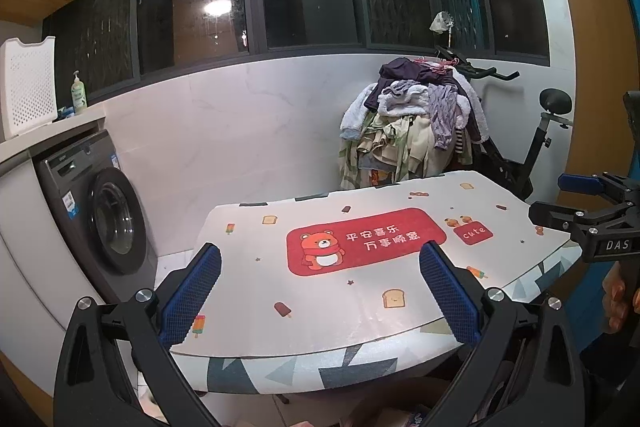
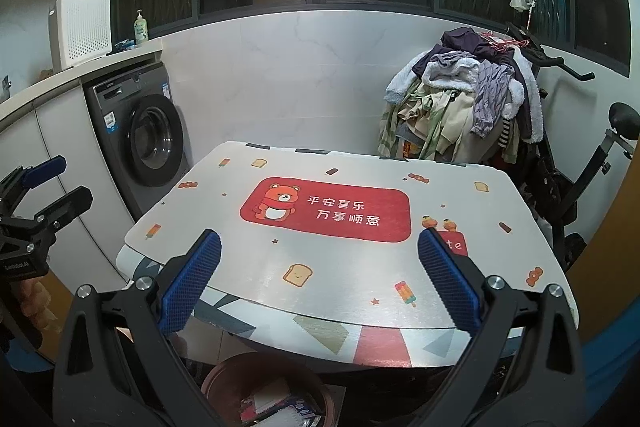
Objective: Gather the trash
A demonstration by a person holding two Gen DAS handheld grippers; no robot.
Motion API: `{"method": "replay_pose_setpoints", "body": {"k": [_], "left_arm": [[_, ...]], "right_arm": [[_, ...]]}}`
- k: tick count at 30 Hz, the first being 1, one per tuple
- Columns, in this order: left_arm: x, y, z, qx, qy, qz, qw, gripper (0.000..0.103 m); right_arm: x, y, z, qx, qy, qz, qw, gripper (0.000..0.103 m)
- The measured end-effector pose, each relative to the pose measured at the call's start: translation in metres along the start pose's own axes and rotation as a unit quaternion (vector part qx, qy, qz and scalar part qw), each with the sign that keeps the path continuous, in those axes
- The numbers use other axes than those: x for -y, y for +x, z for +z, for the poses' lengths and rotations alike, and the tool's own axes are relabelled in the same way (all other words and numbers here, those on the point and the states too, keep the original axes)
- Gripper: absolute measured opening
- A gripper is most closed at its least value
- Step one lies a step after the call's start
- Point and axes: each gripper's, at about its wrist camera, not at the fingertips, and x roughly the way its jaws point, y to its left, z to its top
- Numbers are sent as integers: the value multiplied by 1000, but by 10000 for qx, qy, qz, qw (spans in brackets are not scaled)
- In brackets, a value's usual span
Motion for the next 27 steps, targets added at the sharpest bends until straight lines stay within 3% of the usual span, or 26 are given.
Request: {"method": "replay_pose_setpoints", "body": {"k": [27], "left_arm": [[0,-2,-1,-24,10,-35,10000,97]], "right_arm": [[2,1,-5,-33,97,-7,9999,97]]}}
